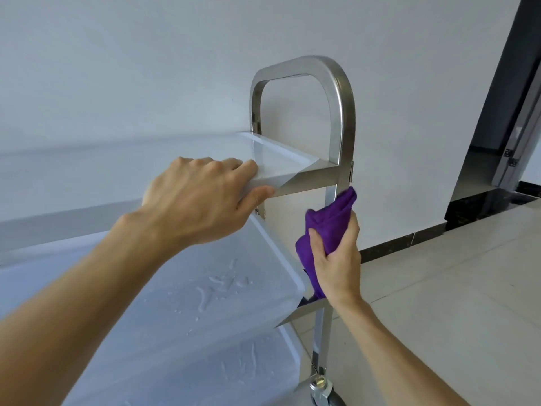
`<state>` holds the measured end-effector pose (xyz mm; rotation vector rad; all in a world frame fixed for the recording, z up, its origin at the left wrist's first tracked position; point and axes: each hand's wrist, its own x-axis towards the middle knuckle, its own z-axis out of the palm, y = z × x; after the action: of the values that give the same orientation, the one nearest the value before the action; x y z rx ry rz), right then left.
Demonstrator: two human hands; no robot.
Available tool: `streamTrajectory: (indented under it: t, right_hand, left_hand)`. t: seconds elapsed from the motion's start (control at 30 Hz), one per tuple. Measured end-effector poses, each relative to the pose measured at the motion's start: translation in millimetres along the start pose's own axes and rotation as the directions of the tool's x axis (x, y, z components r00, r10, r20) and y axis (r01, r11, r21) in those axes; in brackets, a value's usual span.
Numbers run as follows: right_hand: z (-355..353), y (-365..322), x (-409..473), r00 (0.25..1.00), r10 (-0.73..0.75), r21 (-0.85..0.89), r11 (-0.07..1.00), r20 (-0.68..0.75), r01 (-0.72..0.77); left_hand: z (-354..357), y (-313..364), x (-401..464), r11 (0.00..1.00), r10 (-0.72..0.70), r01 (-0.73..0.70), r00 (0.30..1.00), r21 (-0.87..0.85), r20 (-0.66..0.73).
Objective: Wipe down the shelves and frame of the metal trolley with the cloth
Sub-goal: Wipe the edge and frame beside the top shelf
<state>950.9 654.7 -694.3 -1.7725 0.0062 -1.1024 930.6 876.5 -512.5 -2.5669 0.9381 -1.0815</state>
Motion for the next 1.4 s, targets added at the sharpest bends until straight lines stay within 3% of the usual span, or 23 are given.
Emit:
streamTrajectory:
  t: [0.27,0.5,0.77,0.97,1.1,1.3,1.4]
  right_hand:
    - [-12,2,-20,0.985,0.126,0.072,0.988,0.119,-0.135]
    - [-7,-58,52,0.998,0.002,0.056,0.998,-0.065,0.001]
    - [-5,26,-42,0.986,0.127,-0.071,0.99,0.105,-0.12]
    - [-12,36,-45,0.972,0.144,-0.088,0.988,0.185,-0.129]
    - [-15,30,-45,0.961,0.163,-0.074,0.986,0.226,-0.149]
    - [-32,4,-61,0.99,0.076,0.013,0.997,0.118,-0.078]
    - [-40,-19,-71,0.995,-0.054,0.052,0.997,0.085,0.05]
  left_hand:
    - [0,1,1,1.0,-0.003,0.002,1.0,-0.007,-0.018]
    - [1,1,1,1.0,-0.003,0.003,1.0,-0.018,-0.028]
    - [3,0,-1,0.999,0.012,-0.01,0.998,0.032,-0.068]
    - [4,1,-5,0.989,0.031,-0.013,0.992,0.149,-0.121]
    - [-2,8,-11,0.999,0.042,-0.04,0.986,0.013,-0.16]
    - [18,41,-66,0.957,0.158,-0.244,0.891,-0.154,-0.426]
    - [48,53,-108,0.942,0.138,-0.224,0.937,-0.25,-0.321]
